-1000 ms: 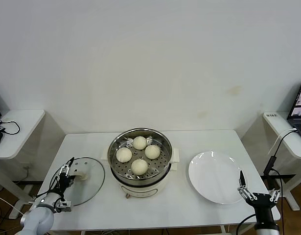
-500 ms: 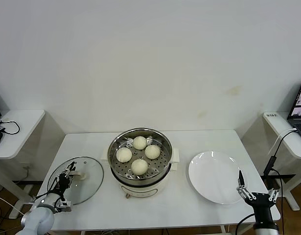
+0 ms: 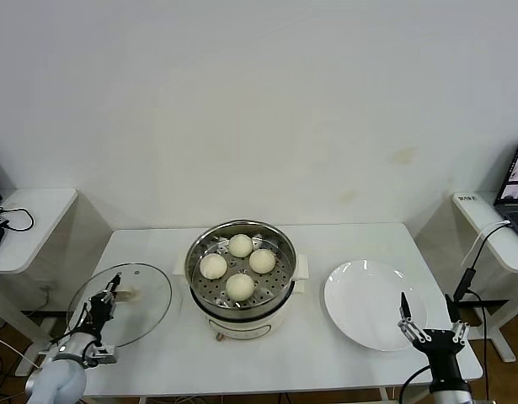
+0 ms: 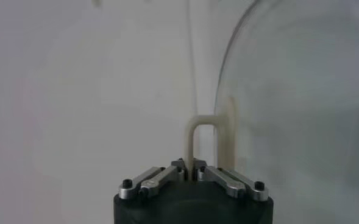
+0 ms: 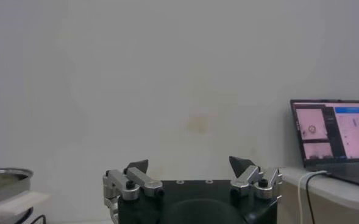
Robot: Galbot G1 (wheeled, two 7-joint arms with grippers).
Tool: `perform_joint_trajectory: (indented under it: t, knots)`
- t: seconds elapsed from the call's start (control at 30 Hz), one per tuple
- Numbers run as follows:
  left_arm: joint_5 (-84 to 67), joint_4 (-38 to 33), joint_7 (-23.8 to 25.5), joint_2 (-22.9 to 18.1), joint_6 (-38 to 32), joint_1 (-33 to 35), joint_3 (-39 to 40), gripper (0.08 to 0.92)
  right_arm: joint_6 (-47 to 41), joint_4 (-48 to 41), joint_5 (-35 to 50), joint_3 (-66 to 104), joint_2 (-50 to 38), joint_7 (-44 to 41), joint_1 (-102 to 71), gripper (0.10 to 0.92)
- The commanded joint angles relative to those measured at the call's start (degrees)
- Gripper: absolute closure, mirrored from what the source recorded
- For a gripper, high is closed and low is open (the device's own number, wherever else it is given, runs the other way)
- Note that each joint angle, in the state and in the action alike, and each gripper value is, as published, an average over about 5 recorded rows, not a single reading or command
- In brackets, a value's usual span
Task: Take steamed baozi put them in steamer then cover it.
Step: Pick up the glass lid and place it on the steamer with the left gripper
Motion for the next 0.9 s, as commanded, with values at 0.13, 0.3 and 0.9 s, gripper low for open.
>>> perform_joint_trajectory:
  t: [0.13, 0.3, 0.9]
  knots:
    - [-4.86, -21.08, 6.95, 2.01, 6.85, 12.58, -13.88, 0.859, 0.15, -0.27, -2.58, -0.61, -1.28, 0.2, 0.06, 0.202]
    - [-7.81, -26.6, 12.88, 2.96, 11.11, 12.5, -16.85, 0.859, 0.37, -0.79, -3.89, -1.25, -1.61, 0.21, 0.2, 0.203]
    - [-9.07, -31.94, 22.11, 4.09, 27.92, -12.8, 18.06, 0.859, 1.92, -4.11, -16.92, -3.06, -0.79, 2.18, 2.25, 0.203]
